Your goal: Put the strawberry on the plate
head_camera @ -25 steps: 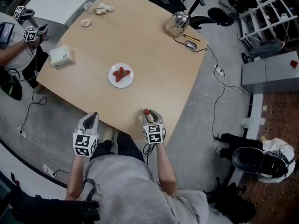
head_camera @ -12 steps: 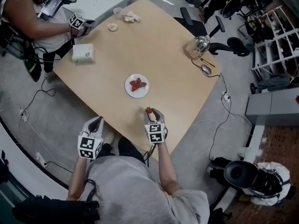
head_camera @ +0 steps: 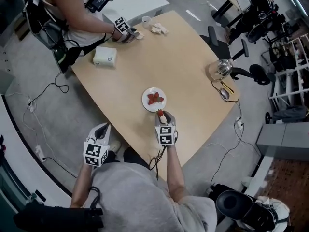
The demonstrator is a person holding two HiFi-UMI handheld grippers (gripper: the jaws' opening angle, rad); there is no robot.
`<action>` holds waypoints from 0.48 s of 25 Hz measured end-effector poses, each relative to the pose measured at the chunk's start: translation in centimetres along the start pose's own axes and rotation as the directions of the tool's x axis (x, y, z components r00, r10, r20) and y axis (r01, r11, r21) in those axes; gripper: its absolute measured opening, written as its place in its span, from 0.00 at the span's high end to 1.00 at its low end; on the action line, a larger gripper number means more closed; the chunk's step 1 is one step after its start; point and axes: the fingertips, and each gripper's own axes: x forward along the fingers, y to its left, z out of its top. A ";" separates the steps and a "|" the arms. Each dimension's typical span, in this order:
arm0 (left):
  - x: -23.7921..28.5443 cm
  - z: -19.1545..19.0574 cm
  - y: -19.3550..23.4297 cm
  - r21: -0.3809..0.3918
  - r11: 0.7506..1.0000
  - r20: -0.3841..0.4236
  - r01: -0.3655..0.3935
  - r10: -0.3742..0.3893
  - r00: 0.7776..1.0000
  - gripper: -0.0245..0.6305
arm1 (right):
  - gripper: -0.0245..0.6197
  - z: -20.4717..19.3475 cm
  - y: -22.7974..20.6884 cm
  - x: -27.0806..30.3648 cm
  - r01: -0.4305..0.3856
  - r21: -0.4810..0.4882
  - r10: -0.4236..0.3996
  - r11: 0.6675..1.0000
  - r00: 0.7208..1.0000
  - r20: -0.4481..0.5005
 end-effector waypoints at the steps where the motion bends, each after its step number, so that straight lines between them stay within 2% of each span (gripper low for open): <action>1: 0.0 0.0 0.1 -0.003 1.000 0.000 -0.010 0.010 1.000 0.93 | 0.74 0.4 0.0 0.4 -0.007 -0.001 0.007 1.000 1.000 0.006; 12: 0.2 0.6 0.8 -0.035 0.995 -0.010 -0.096 0.096 0.995 0.93 | 0.74 -0.3 -1.1 4.8 -0.066 -0.016 0.066 0.998 0.997 -0.049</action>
